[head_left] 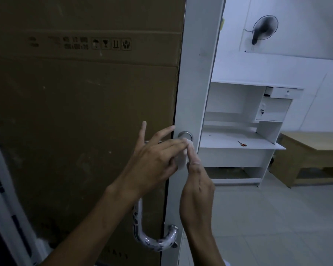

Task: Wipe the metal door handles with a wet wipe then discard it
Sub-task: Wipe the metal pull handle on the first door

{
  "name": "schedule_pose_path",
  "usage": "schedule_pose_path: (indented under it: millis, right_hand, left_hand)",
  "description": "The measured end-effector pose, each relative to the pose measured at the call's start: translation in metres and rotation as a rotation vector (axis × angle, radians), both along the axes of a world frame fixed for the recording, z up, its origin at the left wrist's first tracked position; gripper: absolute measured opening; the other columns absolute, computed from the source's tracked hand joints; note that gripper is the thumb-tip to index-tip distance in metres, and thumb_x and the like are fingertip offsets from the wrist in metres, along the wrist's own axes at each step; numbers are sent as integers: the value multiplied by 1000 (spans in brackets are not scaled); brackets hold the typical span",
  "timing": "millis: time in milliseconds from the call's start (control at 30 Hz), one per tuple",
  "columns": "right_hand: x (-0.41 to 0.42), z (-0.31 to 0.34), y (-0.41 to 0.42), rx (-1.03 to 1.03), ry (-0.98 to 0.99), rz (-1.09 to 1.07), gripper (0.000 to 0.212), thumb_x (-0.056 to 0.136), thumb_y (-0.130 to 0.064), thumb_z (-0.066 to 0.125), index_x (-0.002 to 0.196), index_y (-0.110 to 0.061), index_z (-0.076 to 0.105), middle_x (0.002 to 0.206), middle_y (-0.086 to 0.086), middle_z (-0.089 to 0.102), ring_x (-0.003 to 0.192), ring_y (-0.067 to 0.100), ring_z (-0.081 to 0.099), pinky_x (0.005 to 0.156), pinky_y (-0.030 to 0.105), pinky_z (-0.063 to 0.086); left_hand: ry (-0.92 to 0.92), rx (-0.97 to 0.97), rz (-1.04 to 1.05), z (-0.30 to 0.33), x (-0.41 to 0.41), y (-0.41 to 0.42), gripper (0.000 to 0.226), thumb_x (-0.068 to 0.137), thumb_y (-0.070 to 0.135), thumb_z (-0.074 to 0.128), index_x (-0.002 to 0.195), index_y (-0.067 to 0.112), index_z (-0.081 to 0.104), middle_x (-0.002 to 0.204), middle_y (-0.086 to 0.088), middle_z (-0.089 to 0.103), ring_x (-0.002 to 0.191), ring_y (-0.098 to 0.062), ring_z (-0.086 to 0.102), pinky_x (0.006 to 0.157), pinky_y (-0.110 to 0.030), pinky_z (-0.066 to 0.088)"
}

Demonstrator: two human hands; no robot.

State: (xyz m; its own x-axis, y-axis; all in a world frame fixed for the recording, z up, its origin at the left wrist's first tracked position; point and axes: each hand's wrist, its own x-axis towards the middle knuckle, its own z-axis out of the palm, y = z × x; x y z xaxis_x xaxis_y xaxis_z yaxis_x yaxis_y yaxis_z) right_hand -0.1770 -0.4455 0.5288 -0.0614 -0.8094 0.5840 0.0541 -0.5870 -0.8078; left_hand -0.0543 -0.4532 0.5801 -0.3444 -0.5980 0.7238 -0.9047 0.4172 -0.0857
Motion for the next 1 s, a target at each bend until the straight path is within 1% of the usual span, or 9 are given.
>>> schedule_pose_path:
  millis: [133, 233, 400, 467, 567, 700, 767, 867, 1000]
  right_hand:
    - [13, 5, -6, -25, 158, 10, 49, 102, -46, 22, 149, -34, 25, 153, -26, 21, 138, -17, 16, 113, 7, 16]
    - [15, 3, -17, -129, 439, -110, 53, 101, -45, 19, 152, -30, 16, 157, -21, 8, 144, -11, 2, 114, 7, 4]
    - [2, 20, -44, -275, 692, -256, 50, 103, -46, 22, 140, -21, 44, 148, -4, 42, 142, 5, 26, 117, 23, 23]
    - [-1, 26, -54, -235, 660, -228, 49, 103, -46, 21, 136, -21, 48, 145, -4, 46, 138, 2, 28, 112, 10, 18]
    - [4, 17, -55, -107, 475, -160, 55, 102, -50, 20, 148, -25, 36, 155, -13, 32, 139, -13, 16, 106, -2, 6]
    - [21, -1, -39, 70, 6, 31, 55, 99, -50, 25, 152, -34, 20, 157, -24, 19, 140, -15, 15, 118, 19, 14]
    - [27, 0, -32, 153, -267, 151, 53, 102, -45, 29, 153, -31, 23, 157, -19, 24, 141, -8, 22, 119, 26, 18]
    - [32, 10, -22, 250, -626, 309, 48, 104, -31, 34, 151, -20, 32, 153, -9, 39, 136, -1, 38, 111, 20, 32]
    - [33, 25, -14, 410, -898, 457, 41, 104, -26, 38, 139, -7, 48, 136, 4, 59, 126, 11, 55, 109, 27, 38]
  left_hand:
    - [228, 152, -87, 8, 8, 3, 59, 91, 20, 28, 149, 30, 27, 145, 14, 46, 141, 6, 22, 121, -49, -1]
    - [373, 138, -147, 12, 16, 7, 57, 90, 13, 32, 144, 31, 37, 136, 16, 55, 135, 7, 34, 121, -41, 2]
    - [577, 100, -72, 5, 33, 10, 44, 91, 17, 33, 127, 23, 59, 120, 15, 60, 110, 4, 48, 106, -34, 37]
    - [599, 138, -34, -2, 37, 10, 44, 92, 22, 32, 126, 22, 60, 124, 11, 60, 111, 0, 49, 102, -29, 39]
    - [656, 206, -51, -12, 41, 11, 45, 93, 27, 32, 128, 23, 59, 125, 15, 57, 118, 0, 49, 108, -32, 38]
    - [714, 242, -85, -18, 44, 9, 39, 98, 25, 37, 132, 25, 57, 128, 16, 58, 121, 1, 49, 107, -31, 39]
    - [739, 244, -94, -19, 45, 8, 37, 99, 22, 39, 130, 26, 59, 127, 14, 59, 119, 2, 50, 102, -22, 40]
    - [780, 233, -102, -20, 44, 6, 42, 92, 28, 38, 126, 26, 62, 123, 16, 61, 116, 7, 51, 95, -6, 36]
    - [785, 233, -102, -20, 44, 4, 39, 93, 24, 41, 124, 25, 63, 122, 16, 62, 115, 7, 52, 94, -6, 36]
